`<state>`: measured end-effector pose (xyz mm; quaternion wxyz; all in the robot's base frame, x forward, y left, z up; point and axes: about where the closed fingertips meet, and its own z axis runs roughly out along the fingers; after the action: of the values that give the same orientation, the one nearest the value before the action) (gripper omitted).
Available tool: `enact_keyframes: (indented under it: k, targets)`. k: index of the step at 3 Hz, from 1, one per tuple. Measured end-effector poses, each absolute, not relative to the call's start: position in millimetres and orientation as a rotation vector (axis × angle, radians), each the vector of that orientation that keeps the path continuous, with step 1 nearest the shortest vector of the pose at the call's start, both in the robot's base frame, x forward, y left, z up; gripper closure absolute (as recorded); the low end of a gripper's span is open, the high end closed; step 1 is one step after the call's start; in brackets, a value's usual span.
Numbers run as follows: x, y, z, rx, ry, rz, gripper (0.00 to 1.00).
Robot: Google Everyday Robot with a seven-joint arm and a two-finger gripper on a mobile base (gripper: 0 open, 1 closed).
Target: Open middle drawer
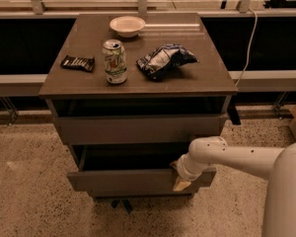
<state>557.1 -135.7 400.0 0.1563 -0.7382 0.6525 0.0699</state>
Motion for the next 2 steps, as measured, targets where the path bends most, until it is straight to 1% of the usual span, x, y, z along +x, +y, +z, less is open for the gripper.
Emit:
enact_keyframes:
  k: [1, 2]
  targets:
    - [557.1, -135.7, 400.4, -2.113, 1.868, 0.2, 0.0]
    - [561.4, -128.7, 401.4, -2.135, 1.861, 0.162, 0.0]
